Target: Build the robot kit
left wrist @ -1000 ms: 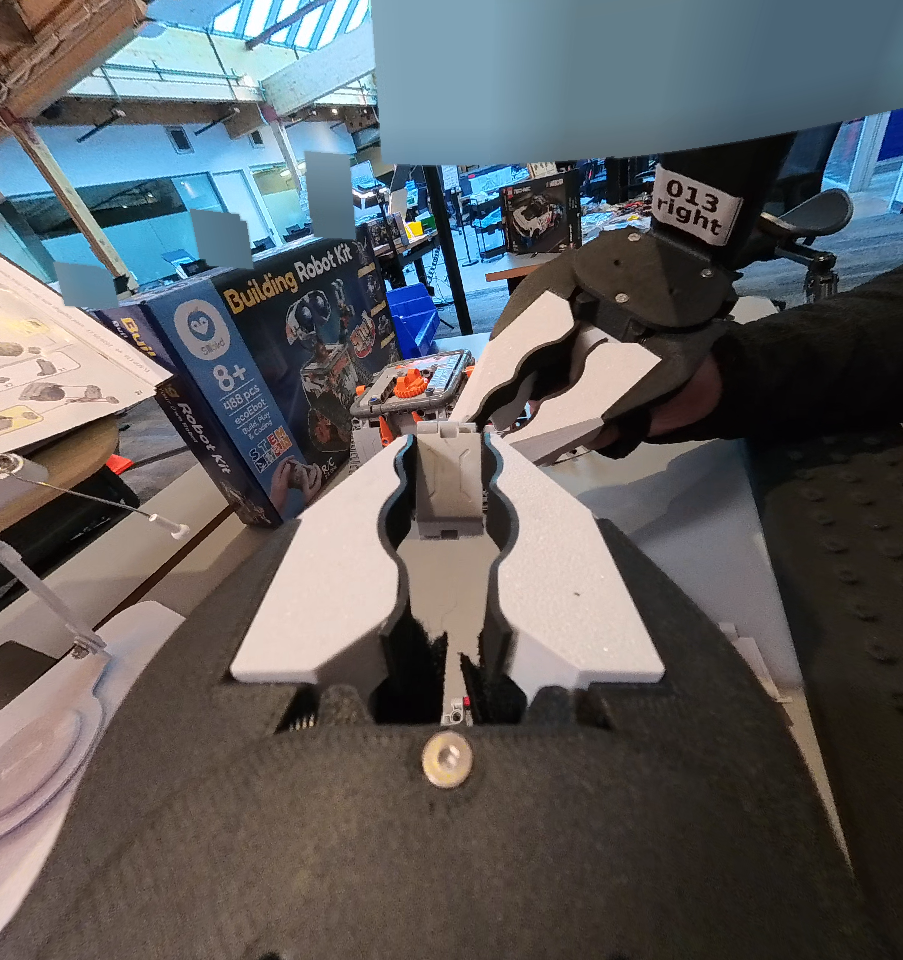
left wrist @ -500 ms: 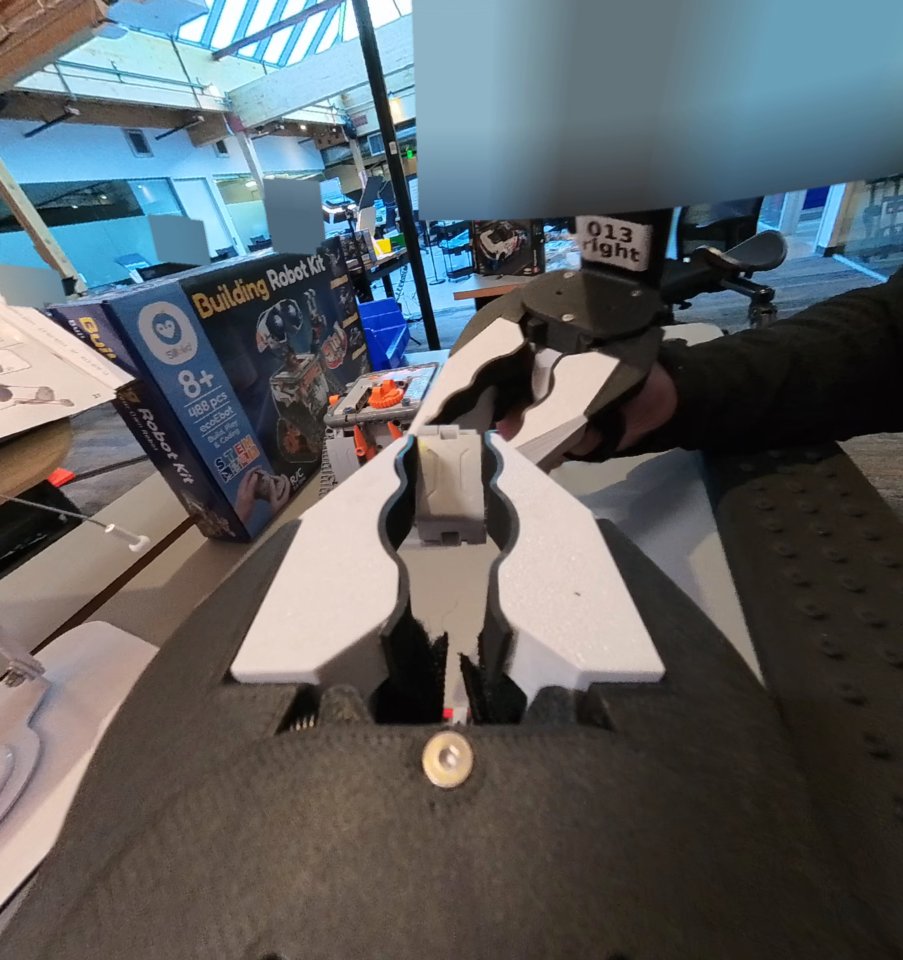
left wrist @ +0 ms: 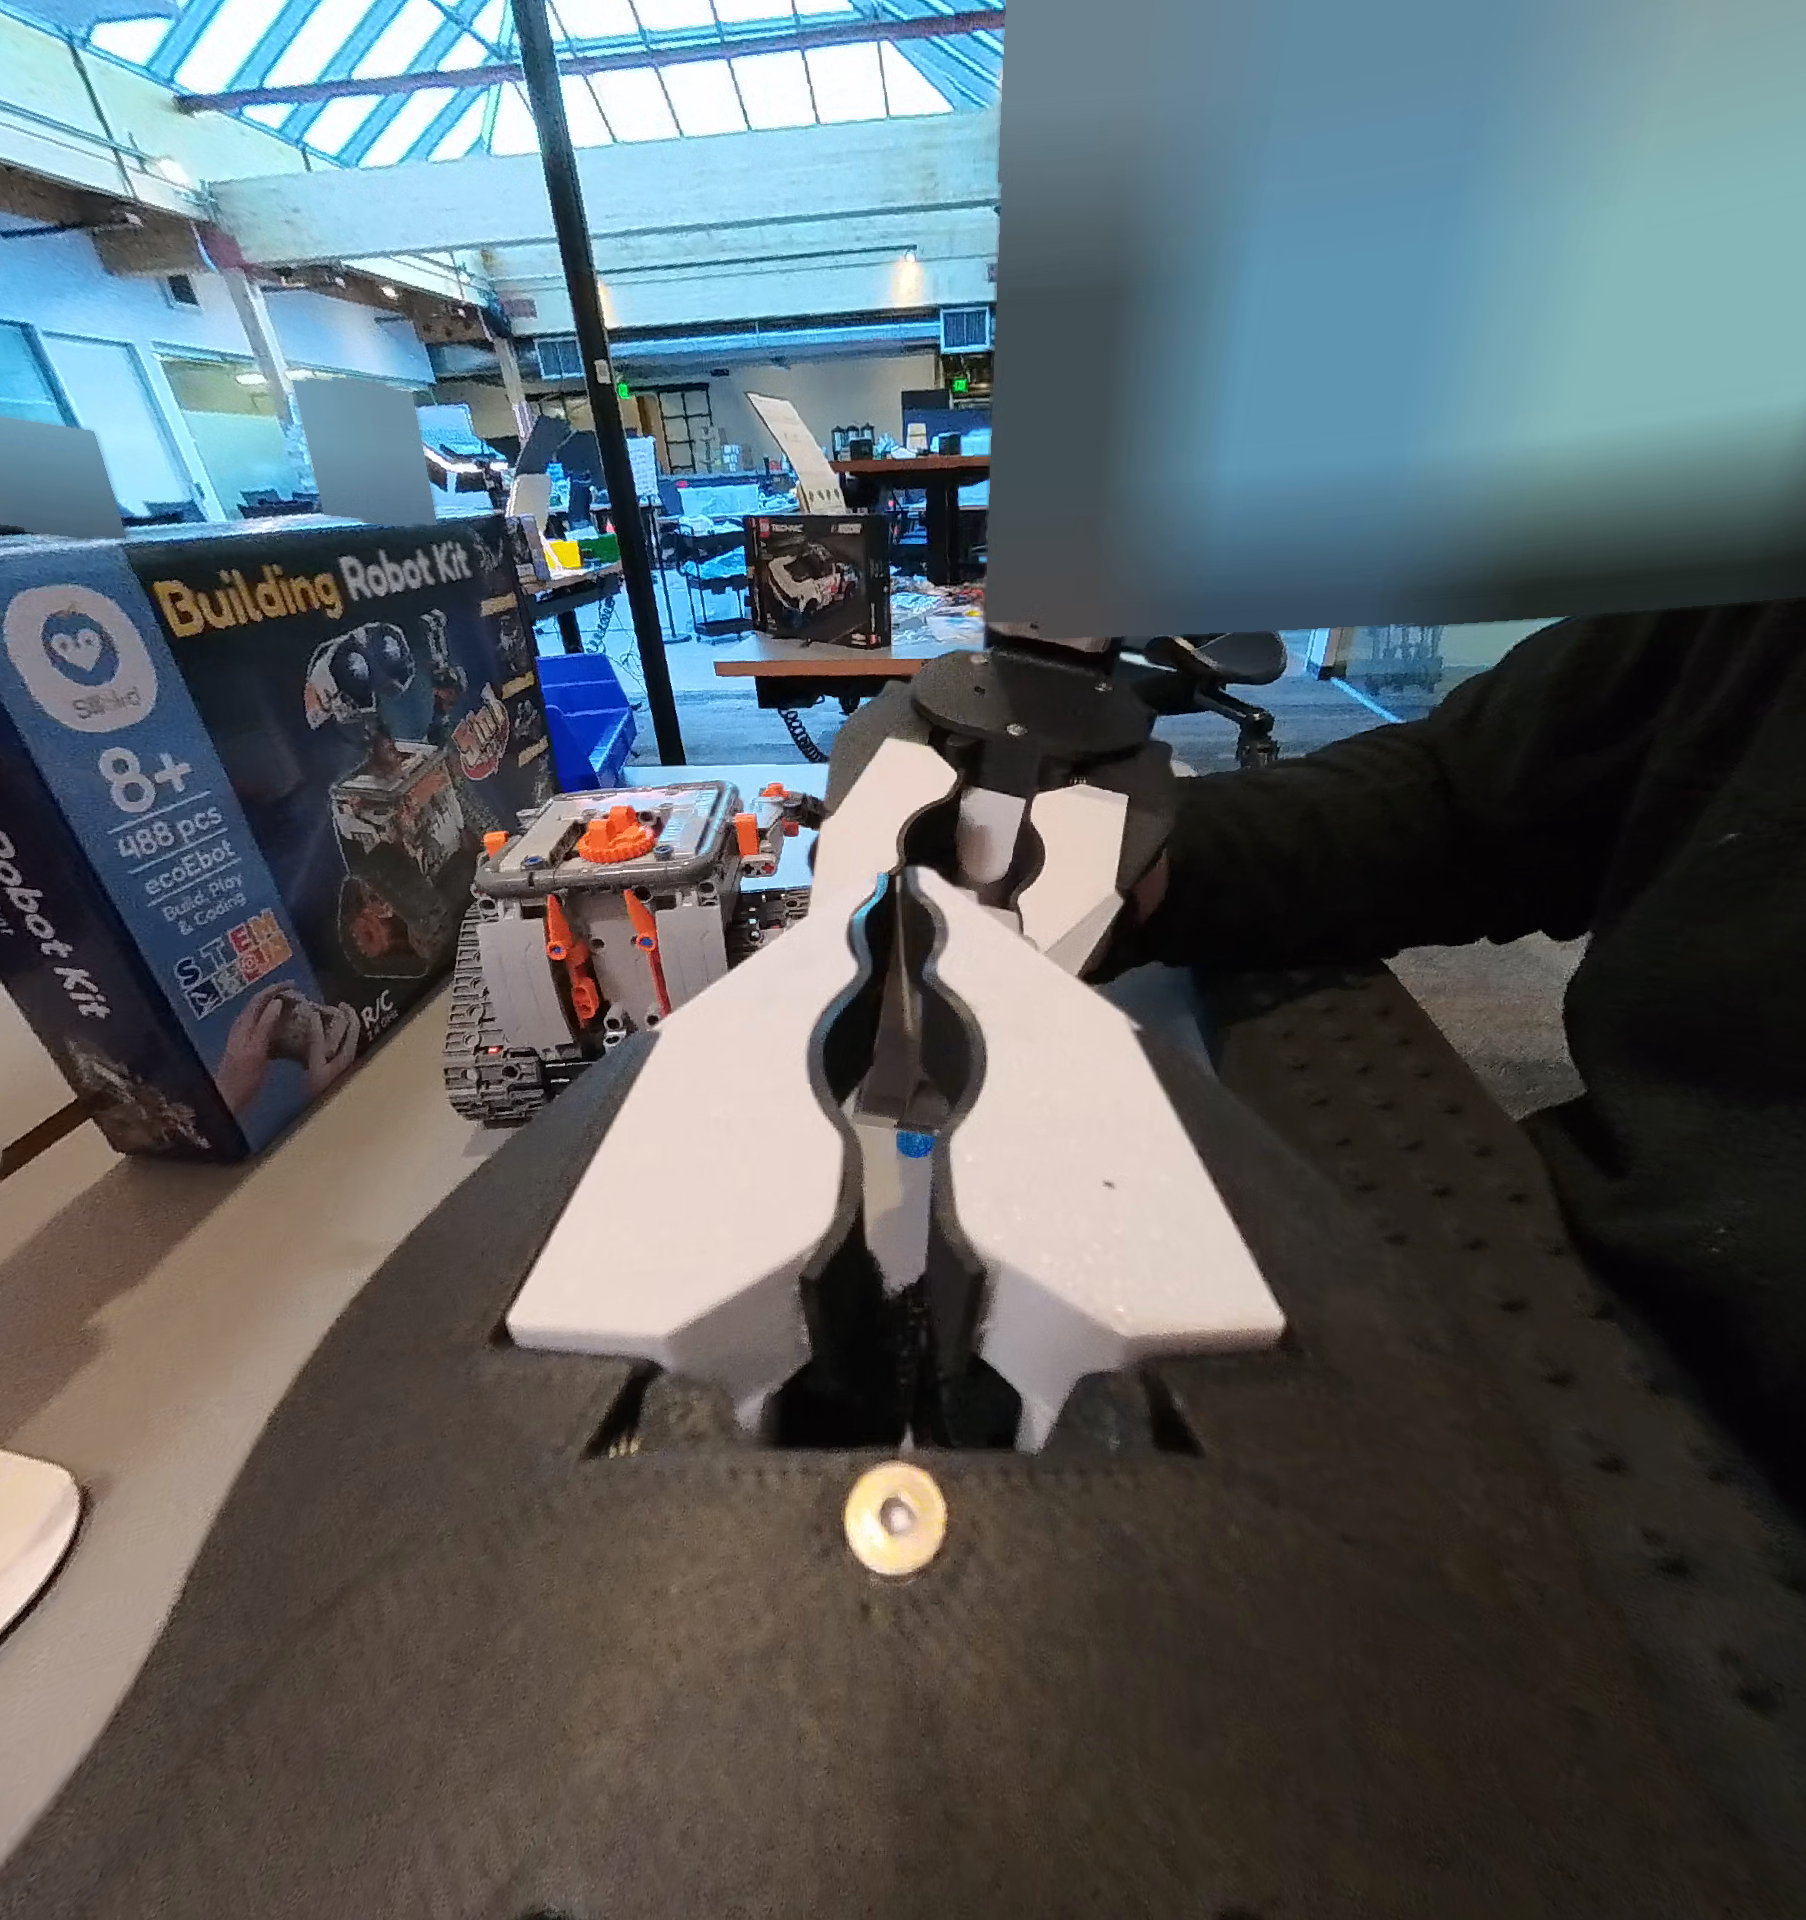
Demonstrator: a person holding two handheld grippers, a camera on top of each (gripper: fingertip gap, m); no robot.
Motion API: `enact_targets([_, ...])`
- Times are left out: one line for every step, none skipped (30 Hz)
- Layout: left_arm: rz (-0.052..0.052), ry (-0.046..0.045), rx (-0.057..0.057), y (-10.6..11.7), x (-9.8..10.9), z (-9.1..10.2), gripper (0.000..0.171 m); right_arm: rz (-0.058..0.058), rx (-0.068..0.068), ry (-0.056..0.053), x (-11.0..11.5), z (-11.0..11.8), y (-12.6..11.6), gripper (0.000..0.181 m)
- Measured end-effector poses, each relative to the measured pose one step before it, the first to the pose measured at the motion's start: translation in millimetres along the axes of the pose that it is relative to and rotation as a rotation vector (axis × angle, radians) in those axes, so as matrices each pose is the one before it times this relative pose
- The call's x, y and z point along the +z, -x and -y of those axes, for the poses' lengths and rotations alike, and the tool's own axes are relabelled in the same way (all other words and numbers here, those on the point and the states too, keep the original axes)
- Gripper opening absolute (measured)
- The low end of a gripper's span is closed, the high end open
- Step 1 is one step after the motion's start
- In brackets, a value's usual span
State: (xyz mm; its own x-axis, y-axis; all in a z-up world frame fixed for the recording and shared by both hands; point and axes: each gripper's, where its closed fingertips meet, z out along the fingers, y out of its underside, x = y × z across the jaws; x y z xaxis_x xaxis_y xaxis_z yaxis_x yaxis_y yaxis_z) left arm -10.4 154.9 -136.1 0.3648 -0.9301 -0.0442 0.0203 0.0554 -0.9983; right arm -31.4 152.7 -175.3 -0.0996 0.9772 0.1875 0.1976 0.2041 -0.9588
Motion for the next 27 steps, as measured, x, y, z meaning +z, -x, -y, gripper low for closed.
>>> enact_targets([0.0039,0.00099,-0.0068,0.96,0.60,-0.51,0.001,-0.0145,-0.0015,0.0060,-0.35,-0.86,-2.34,0.029])
enact_targets([0.0085,0.01016,0.0041,1.06,0.82,-1.86,0.004,-0.0172,-0.0083,0.0146,-0.28,-2.21,-2.77,0.029])
enact_targets([0.0182,0.01191,0.0109,2.14,0.59,-2.24,0.005,-0.0212,-0.0140,0.0173,-0.32,-2.71,-3.08,0.029])
enact_targets([0.0135,0.00903,0.0101,1.17,0.58,-1.70,0.009,-0.0231,-0.0070,0.0141,-0.22,-2.33,-3.53,0.029])
enact_targets([0.0146,0.01057,0.0078,1.40,0.67,-1.40,0.015,-0.0205,0.0055,0.0096,-0.35,-1.69,-3.81,0.028])
enact_targets([0.0118,0.00905,0.0075,1.31,0.58,-0.79,0.019,-0.0181,0.0056,0.0042,-0.58,-0.83,-3.63,0.028])
enact_targets([0.0087,0.00457,0.0068,1.02,0.22,-0.08,0.022,-0.0177,-0.0030,0.0024,-0.76,-0.51,-3.20,0.028])
enact_targets([0.0097,0.00388,0.0064,1.48,-0.01,-0.20,0.025,-0.0195,-0.0058,0.0033,-0.73,-0.26,-3.12,0.028])
enact_targets([0.0045,0.00774,0.0087,0.58,0.34,-0.90,0.028,-0.0115,0.0022,0.0029,-0.67,-0.16,-2.08,0.028])
enact_targets([0.0048,0.00785,0.0103,0.12,0.46,-0.74,0.031,-0.0054,0.0089,0.0015,-0.49,-0.11,-1.34,0.028])
enact_targets([0.0152,0.00616,0.0142,1.20,0.31,-0.30,0.032,-0.0070,0.0133,-0.0027,-0.48,0.49,-1.40,0.028])
enact_targets([0.0162,0.00733,0.0246,0.66,0.25,-0.43,0.034,-0.0013,0.0218,-0.0042,-0.53,0.80,-0.87,0.028])
enact_targets([0.0242,0.01563,0.0385,1.15,0.39,-1.45,0.038,-0.0033,0.0246,-0.0056,-0.39,0.99,-1.24,0.028])
enact_targets([0.0245,0.01423,0.0443,0.91,0.02,-0.70,0.041,-0.0063,0.0198,-0.0091,-0.53,1.31,-1.61,0.028])
enact_targets([0.0190,0.01207,0.0397,0.30,-0.28,-0.10,0.044,-0.0047,0.0161,-0.0084,-0.55,1.43,-1.26,0.028])
enact_targets([0.0172,0.01270,0.0300,0.74,0.08,-0.25,0.047,-0.0119,0.0127,-0.0076,-0.99,1.61,-2.29,0.028])
enact_targets([0.0130,0.00963,0.0185,0.66,0.56,-0.12,0.051,-0.0162,0.0020,-0.0047,-0.88,1.50,-2.41,0.028])
enact_targets([0.0064,0.00562,0.0081,-0.11,0.81,-0.04,0.053,-0.0138,-0.0073,-0.0002,-0.59,0.68,-1.49,0.028])
enact_targets([0.0055,0.00402,0.0058,-0.36,0.99,-0.34,0.055,-0.0134,-0.0060,0.0021,-0.24,0.29,-1.25,0.028])
enact_targets([0.0120,0.00695,0.0077,0.48,1.17,-1.26,0.057,-0.0116,0.0050,0.0021,0.07,-0.03,-1.16,0.028])
enact_targets([0.0114,0.00499,0.0098,0.36,1.11,-1.13,0.059,-0.0081,0.0127,-0.0003,0.47,-0.08,-0.86,0.028])
enact_targets([0.0038,0.00549,0.0095,-0.62,1.05,-1.22,0.062,-0.0091,0.0138,0.0038,0.77,-1.09,-1.24,0.028])
enact_targets([0.0058,0.01218,0.0083,0.04,1.15,-2.47,0.065,-0.0094,0.0099,0.0069,0.80,-1.34,-1.41,0.028])
enact_targets([0.0086,0.00859,0.0131,0.51,0.95,-2.21,0.067,-0.0118,0.0033,0.0030,0.40,-0.87,-1.85,0.028])
enact_targets([0.0063,0.00776,0.0132,0.10,0.66,-1.96,0.068,-0.0163,-0.0004,0.0025,-0.01,-0.62,-2.34,0.028])
enact_targets([0.0020,0.01006,0.0096,-0.40,0.72,-2.17,0.067,-0.0221,-0.0008,0.0026,-0.59,-0.60,-3.53,0.028])
enact_targets([-0.0021,0.01128,0.0077,-1.04,0.85,-2.33,0.066,-0.0172,0.0058,-0.0016,-0.93,0.17,-3.65,0.028])
